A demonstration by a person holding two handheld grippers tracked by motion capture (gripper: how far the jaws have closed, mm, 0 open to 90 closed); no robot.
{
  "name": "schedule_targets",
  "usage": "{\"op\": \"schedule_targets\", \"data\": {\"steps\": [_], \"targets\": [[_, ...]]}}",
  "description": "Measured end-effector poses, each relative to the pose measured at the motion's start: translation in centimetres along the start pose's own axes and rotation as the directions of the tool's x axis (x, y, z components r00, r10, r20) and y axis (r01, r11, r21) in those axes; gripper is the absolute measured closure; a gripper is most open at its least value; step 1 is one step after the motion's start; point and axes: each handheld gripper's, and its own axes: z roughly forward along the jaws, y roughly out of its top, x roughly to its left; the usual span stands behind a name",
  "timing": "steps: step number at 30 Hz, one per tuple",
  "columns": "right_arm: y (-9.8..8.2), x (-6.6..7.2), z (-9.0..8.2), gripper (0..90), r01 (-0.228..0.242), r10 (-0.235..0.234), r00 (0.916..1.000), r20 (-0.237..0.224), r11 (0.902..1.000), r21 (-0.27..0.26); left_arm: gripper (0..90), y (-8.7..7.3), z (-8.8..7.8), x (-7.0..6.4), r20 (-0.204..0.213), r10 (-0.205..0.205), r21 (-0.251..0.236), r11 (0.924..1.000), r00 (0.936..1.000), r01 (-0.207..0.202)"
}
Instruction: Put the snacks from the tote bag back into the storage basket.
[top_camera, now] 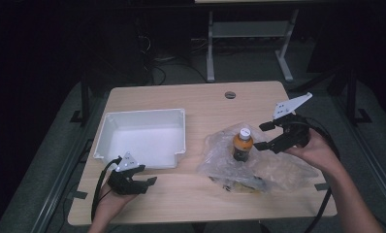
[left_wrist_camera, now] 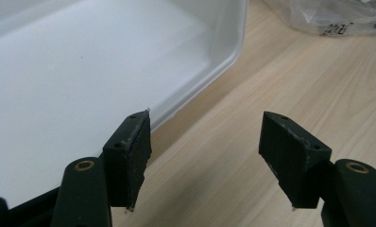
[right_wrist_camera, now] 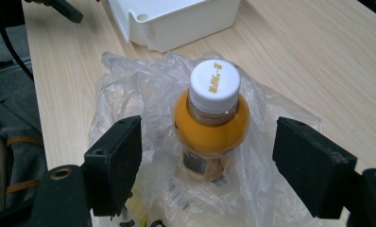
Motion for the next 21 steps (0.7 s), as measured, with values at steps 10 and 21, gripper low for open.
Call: {"op": "schedule_targets", "data": {"steps": [10, 21], "targets": [[0.7, -0.4, 0.4, 24.5, -0.008, 0.008, 0.9999, -0.006, 0.9998, 0.016, 33.2, -0.3, -0.3, 0.6, -0.027, -0.004, -0.002, 1.0, 0.9996, 0.004], [1.4, -0.9, 1.6, 27.6, 0.002, -0.001, 0.9999, -0.015, 0.9986, 0.053, 32.4, -0.3, -0.4, 0.8, -0.05, -0.002, -0.008, 1.0, 0.9988, 0.002]]}}
